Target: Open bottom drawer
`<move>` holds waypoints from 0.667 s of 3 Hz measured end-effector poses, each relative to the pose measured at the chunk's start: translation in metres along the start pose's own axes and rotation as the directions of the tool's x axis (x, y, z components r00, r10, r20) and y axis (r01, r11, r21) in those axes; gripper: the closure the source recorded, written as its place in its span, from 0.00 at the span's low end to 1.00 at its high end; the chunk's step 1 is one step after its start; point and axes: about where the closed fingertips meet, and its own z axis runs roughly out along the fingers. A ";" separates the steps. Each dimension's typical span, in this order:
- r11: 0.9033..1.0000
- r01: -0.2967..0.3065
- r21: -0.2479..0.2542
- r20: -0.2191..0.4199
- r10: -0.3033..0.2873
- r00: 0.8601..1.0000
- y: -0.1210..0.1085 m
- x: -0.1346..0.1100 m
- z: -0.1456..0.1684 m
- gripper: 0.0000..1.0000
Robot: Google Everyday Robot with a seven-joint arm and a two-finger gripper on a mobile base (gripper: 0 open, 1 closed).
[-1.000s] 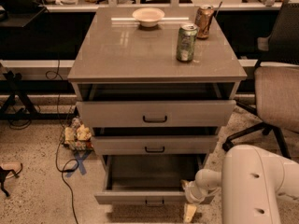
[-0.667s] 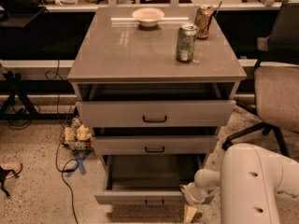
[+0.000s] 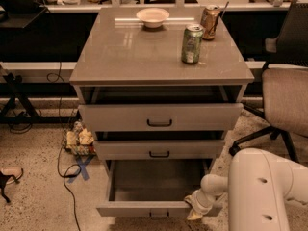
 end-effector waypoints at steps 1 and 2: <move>1.000 0.011 0.013 0.007 -0.012 1.000 0.009 0.002 -0.006 0.92; 1.000 0.011 0.013 0.007 -0.011 1.000 0.009 0.002 -0.006 1.00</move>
Offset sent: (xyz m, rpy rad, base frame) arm -0.0820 -0.0784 -0.0005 0.1303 -0.0465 -0.1482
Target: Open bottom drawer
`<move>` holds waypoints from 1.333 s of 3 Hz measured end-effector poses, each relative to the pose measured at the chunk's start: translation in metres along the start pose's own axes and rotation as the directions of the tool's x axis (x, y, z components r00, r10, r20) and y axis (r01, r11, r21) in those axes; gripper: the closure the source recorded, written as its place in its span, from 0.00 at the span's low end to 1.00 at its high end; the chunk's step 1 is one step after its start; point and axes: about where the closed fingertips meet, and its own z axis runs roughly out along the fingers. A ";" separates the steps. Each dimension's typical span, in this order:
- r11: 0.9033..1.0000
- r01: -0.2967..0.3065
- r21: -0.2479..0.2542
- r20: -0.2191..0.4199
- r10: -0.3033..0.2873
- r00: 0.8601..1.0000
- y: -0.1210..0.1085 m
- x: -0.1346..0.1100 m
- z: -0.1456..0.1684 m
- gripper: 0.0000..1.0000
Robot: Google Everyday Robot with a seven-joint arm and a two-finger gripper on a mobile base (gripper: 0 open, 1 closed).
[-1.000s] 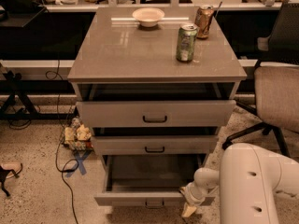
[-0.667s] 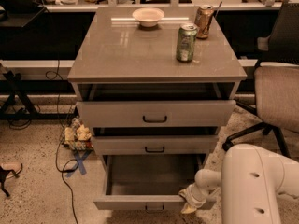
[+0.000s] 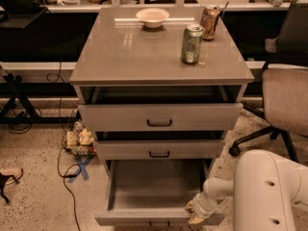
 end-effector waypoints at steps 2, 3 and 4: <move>0.999 -0.029 0.015 0.031 0.028 0.999 0.015 0.011 0.004 1.00; 0.999 -0.048 0.024 0.051 0.047 0.998 0.026 0.019 0.007 1.00; 0.999 -0.048 0.024 0.051 0.047 0.998 0.025 0.017 0.008 0.81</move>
Offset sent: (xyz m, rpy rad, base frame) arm -0.1542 -0.1374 -0.0729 0.3110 -0.0173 -0.3730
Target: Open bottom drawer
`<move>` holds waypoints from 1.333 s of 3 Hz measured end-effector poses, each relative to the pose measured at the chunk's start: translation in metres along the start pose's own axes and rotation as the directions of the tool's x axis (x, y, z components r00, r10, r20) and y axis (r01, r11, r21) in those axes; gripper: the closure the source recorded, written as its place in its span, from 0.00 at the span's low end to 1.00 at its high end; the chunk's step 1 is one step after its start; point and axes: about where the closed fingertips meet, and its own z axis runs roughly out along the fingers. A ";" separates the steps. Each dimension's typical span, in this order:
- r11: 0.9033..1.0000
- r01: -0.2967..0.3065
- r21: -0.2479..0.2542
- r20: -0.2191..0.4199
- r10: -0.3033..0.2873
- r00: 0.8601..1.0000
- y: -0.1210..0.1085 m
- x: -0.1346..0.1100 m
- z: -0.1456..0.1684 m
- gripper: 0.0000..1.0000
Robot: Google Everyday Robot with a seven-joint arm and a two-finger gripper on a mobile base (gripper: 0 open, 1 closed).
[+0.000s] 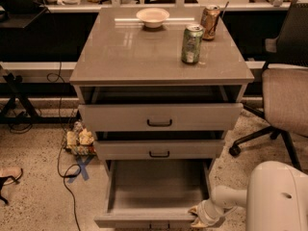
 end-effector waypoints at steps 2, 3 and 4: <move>1.000 -0.001 -0.006 0.003 0.001 1.000 0.003 -0.001 0.003 0.35; 1.000 -0.001 -0.005 0.003 0.001 1.000 0.003 -0.001 0.003 0.11; 0.999 0.011 0.042 -0.011 -0.011 1.000 -0.004 -0.004 -0.029 0.00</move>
Offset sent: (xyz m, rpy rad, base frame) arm -0.0018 0.0010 -0.0012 0.0015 0.0031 0.0005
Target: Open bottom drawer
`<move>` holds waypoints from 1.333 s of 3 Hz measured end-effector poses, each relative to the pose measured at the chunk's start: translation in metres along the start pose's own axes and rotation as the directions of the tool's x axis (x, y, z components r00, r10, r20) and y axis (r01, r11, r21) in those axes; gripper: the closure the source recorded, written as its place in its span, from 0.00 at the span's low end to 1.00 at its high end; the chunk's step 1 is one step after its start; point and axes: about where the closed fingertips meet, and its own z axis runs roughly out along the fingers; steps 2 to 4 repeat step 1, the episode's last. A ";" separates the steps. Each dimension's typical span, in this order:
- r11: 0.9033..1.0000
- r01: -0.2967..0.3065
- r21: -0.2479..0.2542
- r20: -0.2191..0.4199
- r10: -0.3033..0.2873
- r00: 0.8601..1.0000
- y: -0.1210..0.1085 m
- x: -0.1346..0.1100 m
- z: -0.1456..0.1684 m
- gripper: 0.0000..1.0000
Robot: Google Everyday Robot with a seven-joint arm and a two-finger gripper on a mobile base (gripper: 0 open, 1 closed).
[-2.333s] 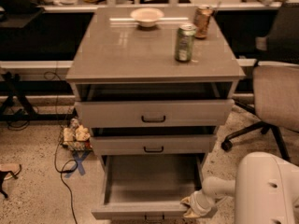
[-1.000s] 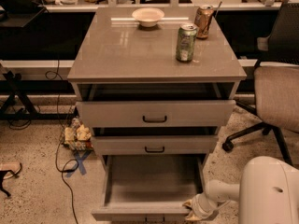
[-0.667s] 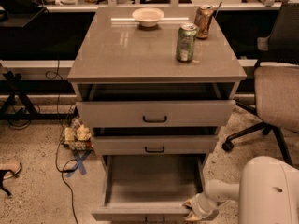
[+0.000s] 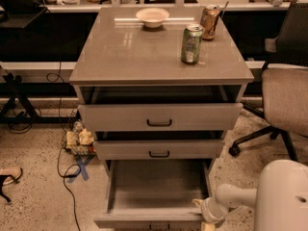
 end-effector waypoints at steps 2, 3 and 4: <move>0.996 0.000 0.092 -0.035 0.003 0.999 -0.009 0.002 -0.056 0.00; 0.996 0.000 0.092 -0.035 0.003 0.999 -0.009 0.002 -0.056 0.00; 0.996 0.000 0.092 -0.035 0.003 0.999 -0.009 0.002 -0.056 0.00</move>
Offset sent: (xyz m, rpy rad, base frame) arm 0.0000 0.0000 0.0000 0.0000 0.0000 0.0000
